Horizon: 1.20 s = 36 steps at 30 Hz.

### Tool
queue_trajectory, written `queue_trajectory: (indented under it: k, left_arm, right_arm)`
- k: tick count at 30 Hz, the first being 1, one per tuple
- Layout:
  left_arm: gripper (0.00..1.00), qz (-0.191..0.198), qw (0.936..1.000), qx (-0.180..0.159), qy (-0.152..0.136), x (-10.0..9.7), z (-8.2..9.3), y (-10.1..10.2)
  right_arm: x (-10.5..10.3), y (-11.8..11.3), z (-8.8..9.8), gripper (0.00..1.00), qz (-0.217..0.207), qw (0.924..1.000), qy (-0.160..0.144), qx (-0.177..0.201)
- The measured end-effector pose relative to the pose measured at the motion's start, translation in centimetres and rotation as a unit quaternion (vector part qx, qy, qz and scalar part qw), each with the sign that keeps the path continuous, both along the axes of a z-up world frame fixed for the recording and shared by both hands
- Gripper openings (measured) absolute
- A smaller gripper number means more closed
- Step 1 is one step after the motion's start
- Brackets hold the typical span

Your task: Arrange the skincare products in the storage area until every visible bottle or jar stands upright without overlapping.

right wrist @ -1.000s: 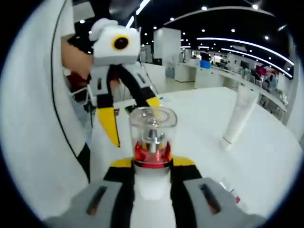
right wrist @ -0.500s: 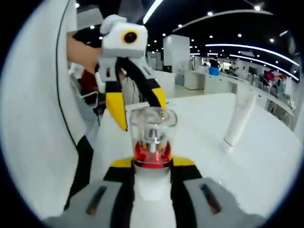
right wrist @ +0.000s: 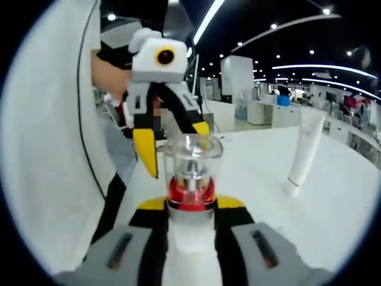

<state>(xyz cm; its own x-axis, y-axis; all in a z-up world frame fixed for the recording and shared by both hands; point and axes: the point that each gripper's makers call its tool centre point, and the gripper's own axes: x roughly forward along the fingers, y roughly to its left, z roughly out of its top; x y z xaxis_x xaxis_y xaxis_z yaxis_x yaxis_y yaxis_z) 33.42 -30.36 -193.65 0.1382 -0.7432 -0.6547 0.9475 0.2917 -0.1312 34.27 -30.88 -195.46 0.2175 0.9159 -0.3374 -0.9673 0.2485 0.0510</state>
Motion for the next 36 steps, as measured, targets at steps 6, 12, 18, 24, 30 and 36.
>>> queue_trajectory:
  k: [6,12,18,24,30,36]
  left_arm:
    - [0.36,0.017,0.9998,-0.003,0.010,-0.1,-0.3,-0.3]
    - [0.40,0.017,0.9996,-0.010,0.020,0.8,-1.2,-0.4]
    - [0.45,-0.037,0.9992,-0.003,0.017,0.5,-2.5,-1.4]
    - [0.46,-0.076,0.9970,-0.004,0.012,0.3,-4.0,-2.5]
    - [0.44,-0.081,0.9965,-0.014,0.012,0.4,-4.9,-3.2]
    - [0.35,-0.087,0.9957,-0.018,0.025,-0.3,-5.5,-3.1]
  right_arm:
    - [0.1,-0.1,-0.4,0.37,-0.010,0.9997,0.022,-0.008]
    - [-0.3,-1.6,-1.9,0.45,-0.039,0.9981,0.028,-0.040]
    - [-1.7,-3.2,-2.1,0.48,-0.073,0.9949,0.049,-0.048]
    - [-3.1,-4.0,-0.6,0.48,-0.093,0.9920,0.072,-0.046]
    - [-3.0,-4.0,2.4,0.51,-0.106,0.9916,0.066,-0.033]
    - [-2.1,-3.2,4.5,0.51,-0.091,0.9934,0.036,-0.060]
